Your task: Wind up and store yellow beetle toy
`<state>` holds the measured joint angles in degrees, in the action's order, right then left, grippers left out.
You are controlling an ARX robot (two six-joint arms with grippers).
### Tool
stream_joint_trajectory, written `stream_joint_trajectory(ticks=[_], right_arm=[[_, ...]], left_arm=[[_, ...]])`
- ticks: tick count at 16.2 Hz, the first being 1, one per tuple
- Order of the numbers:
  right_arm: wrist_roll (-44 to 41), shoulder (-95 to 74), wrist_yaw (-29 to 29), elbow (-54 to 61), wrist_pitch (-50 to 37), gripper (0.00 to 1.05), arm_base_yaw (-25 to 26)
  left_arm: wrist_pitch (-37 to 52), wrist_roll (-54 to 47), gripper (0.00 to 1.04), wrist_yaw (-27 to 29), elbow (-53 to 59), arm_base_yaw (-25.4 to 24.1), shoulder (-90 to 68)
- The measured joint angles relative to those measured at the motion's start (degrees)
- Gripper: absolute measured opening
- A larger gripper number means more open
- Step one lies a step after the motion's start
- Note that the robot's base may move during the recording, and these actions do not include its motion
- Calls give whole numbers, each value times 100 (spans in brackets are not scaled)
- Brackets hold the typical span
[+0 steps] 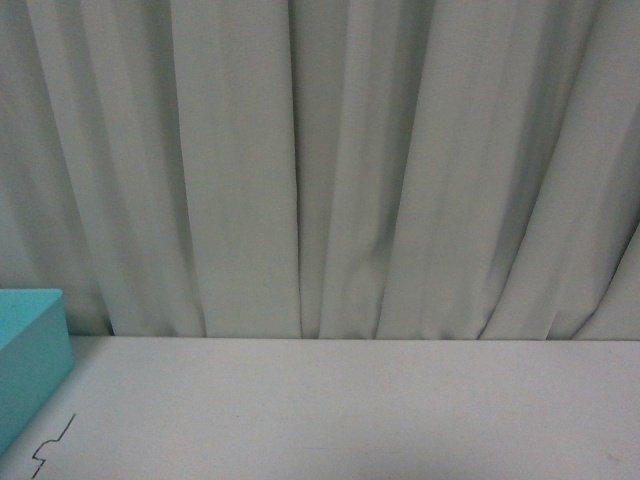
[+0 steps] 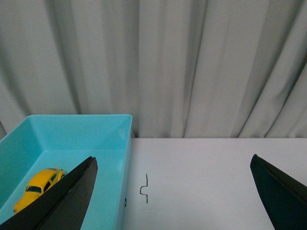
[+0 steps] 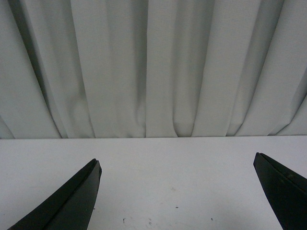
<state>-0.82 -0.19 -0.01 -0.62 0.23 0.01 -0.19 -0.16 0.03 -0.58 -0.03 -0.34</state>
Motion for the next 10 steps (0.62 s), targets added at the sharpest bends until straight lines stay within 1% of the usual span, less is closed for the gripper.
stream_joint_trajectory(ticks=[10], right_arm=[[0,0,0,0,0,98,0]], left_arm=[[-2,0,98,0,0,0,0]])
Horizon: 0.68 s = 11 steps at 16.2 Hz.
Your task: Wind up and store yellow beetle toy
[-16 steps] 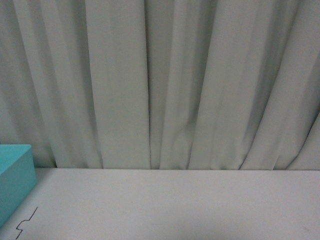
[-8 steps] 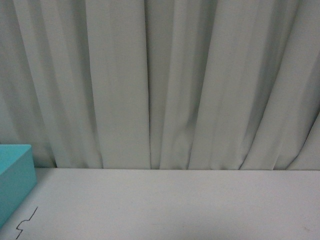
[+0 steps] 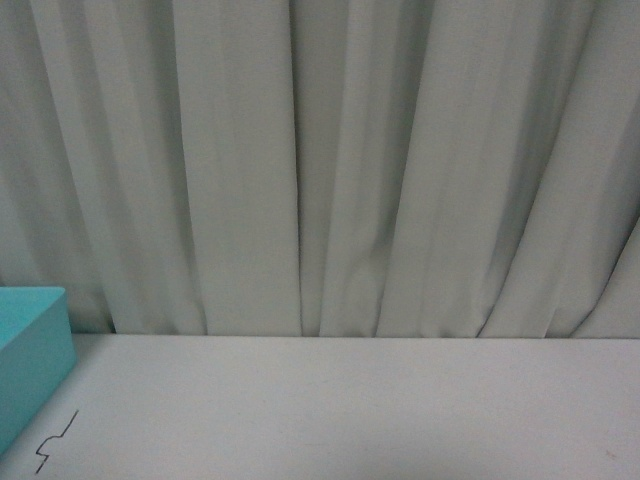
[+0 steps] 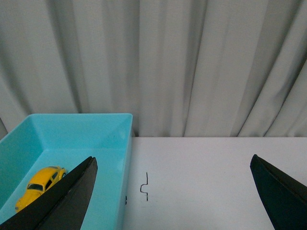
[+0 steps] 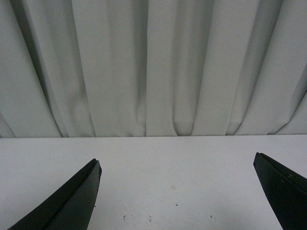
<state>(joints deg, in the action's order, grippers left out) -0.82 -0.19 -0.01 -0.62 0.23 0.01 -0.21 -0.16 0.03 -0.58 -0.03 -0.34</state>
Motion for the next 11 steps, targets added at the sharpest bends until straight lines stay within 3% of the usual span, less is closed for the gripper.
stream_joint_trajectory(ticks=[11], right_arm=[[0,-2,0,0,13,98,0]], left_arm=[[-9,0,98,-2,0,0,0]])
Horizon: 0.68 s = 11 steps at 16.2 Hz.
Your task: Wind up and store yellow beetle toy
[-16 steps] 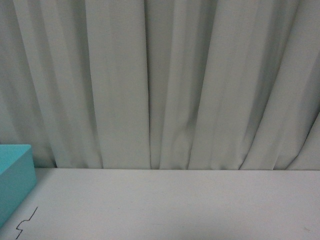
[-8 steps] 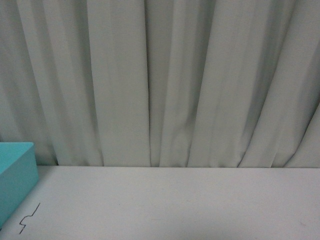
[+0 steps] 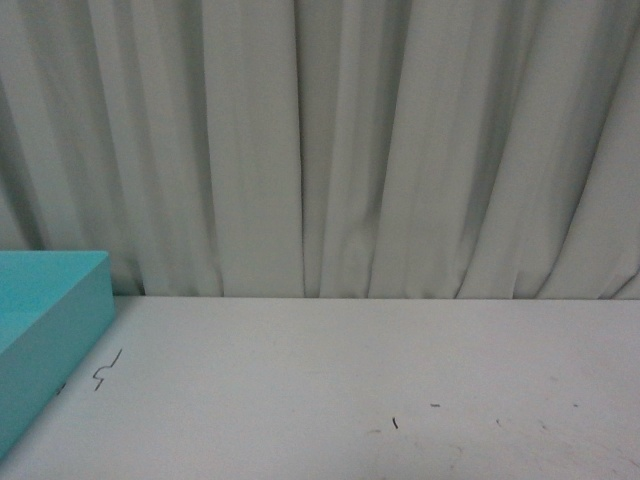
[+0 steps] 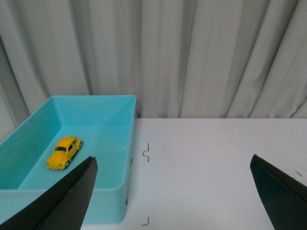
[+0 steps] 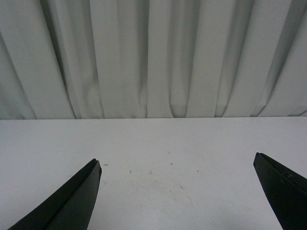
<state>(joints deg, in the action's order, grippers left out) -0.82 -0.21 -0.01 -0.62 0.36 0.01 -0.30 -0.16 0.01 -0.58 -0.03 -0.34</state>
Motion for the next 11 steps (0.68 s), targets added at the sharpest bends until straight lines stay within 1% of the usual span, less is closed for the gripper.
stream_joint_trajectory(ticks=[11], right_arm=[[0,4,0,0,-15,98,0]], left_arm=[[20,0,98,2,0,0,0]])
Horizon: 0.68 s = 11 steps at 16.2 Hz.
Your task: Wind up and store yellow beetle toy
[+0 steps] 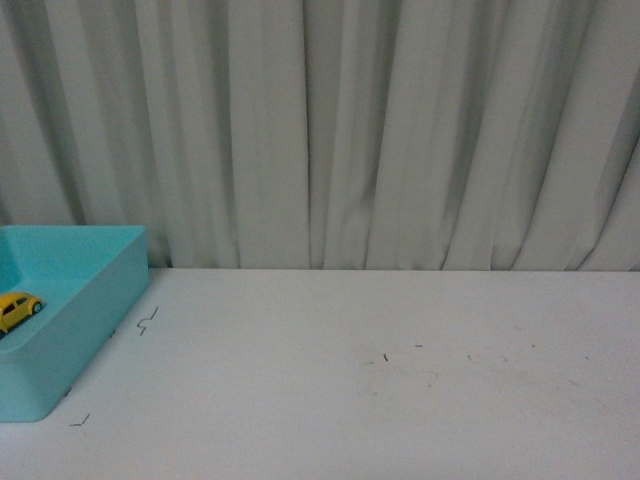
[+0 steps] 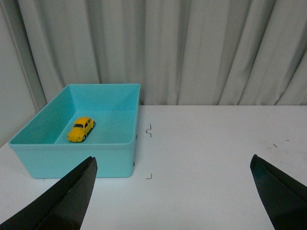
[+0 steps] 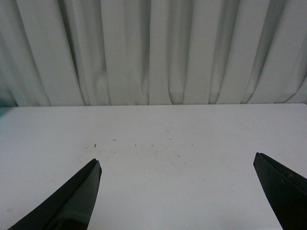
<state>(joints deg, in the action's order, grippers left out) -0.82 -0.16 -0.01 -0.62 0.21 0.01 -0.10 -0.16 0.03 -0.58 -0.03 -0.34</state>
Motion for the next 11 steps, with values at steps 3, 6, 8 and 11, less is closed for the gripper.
stream_joint_trajectory(ticks=[3,6,8,11], right_arm=[[0,0,0,0,0,98,0],[0,0,0,0,0,98,0],[0,0,0,0,0,98,0],[0,0,0,0,0,98,0]], left_arm=[[0,0,98,0,0,0,0],[-2,0,98,0,0,0,0],[-2,0,98,0,0,0,0],[-2,0,98,0,0,0,0]])
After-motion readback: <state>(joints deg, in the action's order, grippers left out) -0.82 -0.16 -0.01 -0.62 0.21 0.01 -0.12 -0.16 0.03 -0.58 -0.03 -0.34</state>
